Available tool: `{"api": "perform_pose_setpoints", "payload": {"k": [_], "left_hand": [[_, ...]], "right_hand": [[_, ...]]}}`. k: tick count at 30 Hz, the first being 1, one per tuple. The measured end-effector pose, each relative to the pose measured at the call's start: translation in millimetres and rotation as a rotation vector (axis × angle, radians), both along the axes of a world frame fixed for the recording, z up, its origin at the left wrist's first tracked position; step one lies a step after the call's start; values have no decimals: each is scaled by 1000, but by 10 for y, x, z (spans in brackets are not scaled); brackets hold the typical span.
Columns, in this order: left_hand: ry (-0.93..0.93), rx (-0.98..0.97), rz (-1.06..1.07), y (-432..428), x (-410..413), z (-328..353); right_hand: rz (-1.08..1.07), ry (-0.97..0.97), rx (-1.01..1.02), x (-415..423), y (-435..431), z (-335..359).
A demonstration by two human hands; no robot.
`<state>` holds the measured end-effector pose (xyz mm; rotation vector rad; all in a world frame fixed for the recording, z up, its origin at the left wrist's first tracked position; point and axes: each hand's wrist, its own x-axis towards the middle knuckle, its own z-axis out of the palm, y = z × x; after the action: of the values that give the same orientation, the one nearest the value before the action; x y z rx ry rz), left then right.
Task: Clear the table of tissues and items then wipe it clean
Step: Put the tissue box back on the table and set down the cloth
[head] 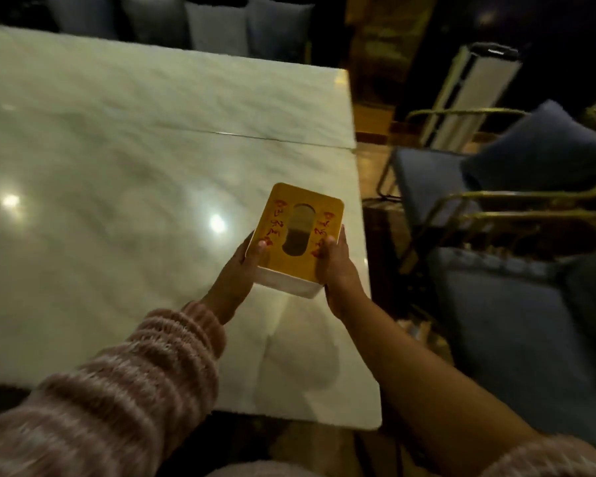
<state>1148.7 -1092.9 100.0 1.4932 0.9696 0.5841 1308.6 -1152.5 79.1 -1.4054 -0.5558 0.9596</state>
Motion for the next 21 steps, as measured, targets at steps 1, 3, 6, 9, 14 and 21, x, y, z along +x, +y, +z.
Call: {"api": "perform_pose_setpoints", "payload": {"k": [1, 3, 6, 9, 14, 21], "left_hand": [[-14, 4, 62, 31, -155, 0], [-43, 0, 168, 74, -438, 6], [-44, -21, 280, 176, -858, -20], [-50, -53, 380, 345, -1352, -122], [-71, -62, 404, 782, -2246, -226], [-49, -18, 394, 1732, -3730, -123]], "right_hand": [[71, -14, 12, -116, 135, 6], [185, -18, 21, -344, 377, -25], [291, -4, 3, -753, 669, -84], [362, 5, -23, -1241, 944, -137], [423, 3, -47, -2113, 1569, -172], [447, 73, -2, -3614, 2558, -119]]}}
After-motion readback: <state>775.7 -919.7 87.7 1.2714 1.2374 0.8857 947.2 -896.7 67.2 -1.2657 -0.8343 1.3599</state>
